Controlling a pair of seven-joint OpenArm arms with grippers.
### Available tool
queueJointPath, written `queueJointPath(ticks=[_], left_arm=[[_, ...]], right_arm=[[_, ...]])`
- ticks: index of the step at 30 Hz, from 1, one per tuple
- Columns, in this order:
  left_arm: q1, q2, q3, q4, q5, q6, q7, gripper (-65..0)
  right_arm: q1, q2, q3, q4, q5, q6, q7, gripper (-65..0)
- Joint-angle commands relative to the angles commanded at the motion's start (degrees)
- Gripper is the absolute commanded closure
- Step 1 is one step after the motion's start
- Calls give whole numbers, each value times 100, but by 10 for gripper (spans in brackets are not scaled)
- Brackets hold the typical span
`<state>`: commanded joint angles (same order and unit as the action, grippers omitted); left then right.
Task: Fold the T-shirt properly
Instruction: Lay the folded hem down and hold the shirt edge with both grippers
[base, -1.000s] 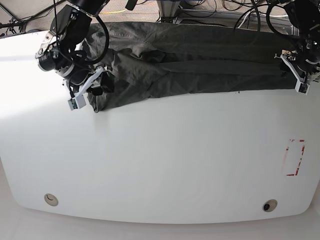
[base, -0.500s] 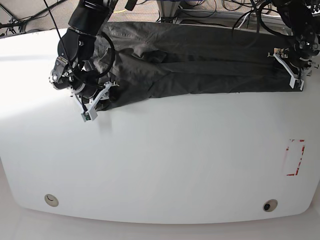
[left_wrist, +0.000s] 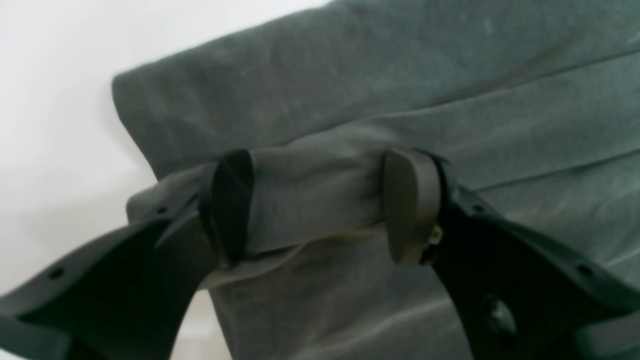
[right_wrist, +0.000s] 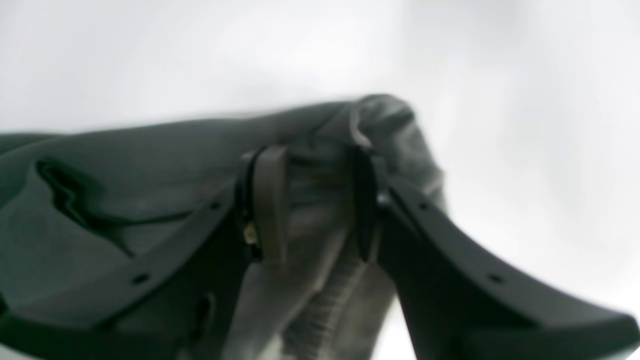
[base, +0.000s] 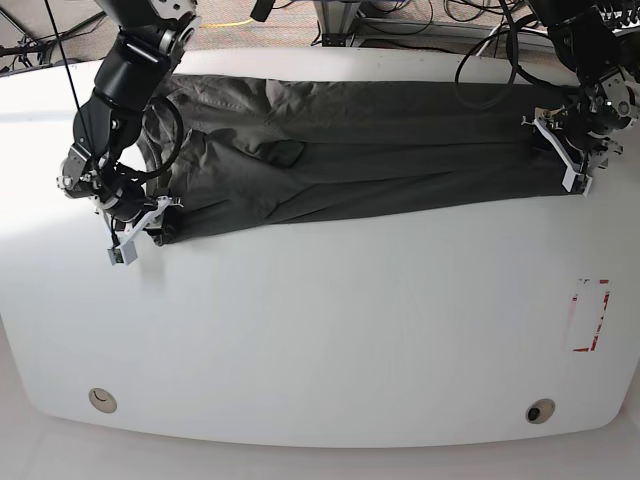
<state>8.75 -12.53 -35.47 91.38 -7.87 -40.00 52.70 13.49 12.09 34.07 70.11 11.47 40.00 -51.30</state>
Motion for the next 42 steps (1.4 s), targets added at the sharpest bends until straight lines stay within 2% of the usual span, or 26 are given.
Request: queueJointPath(ticks=[5, 9, 12, 16, 22, 30, 36, 42], left_arm=[[-123, -202, -229, 369, -941, 0, 800, -394], [-114, -246, -545, 853, -1741, 0, 1327, -472], [-70, -255, -923, 1160, -1996, 0, 1626, -489], [-70, -299, -1275, 1011, -1996, 0, 1697, -493], [-79, -589, -1301, 167, -2022, 0, 1679, -493], [-229, -554, -1231, -466, -2004, 0, 1679, -490], [-387, -554, -958, -1002, -2004, 0, 1670, -488], [-378, -475, -712, -985, -2031, 0, 1670, -481]], right_arm=[[88, 0, 0, 18, -35, 0, -9, -205], [79, -26, 0, 18, -9, 0, -9, -205], [26, -35, 0, 18, 0, 0, -9, -205], [-44, -35, 0, 18, 0, 0, -9, -205], [-88, -35, 9, 18, 9, 0, -9, -205], [-88, -35, 18, 18, 9, 0, -9, -203], [-88, -70, 26, 18, 9, 0, -9, -203], [-97, -79, 18, 18, 9, 0, -9, -203]])
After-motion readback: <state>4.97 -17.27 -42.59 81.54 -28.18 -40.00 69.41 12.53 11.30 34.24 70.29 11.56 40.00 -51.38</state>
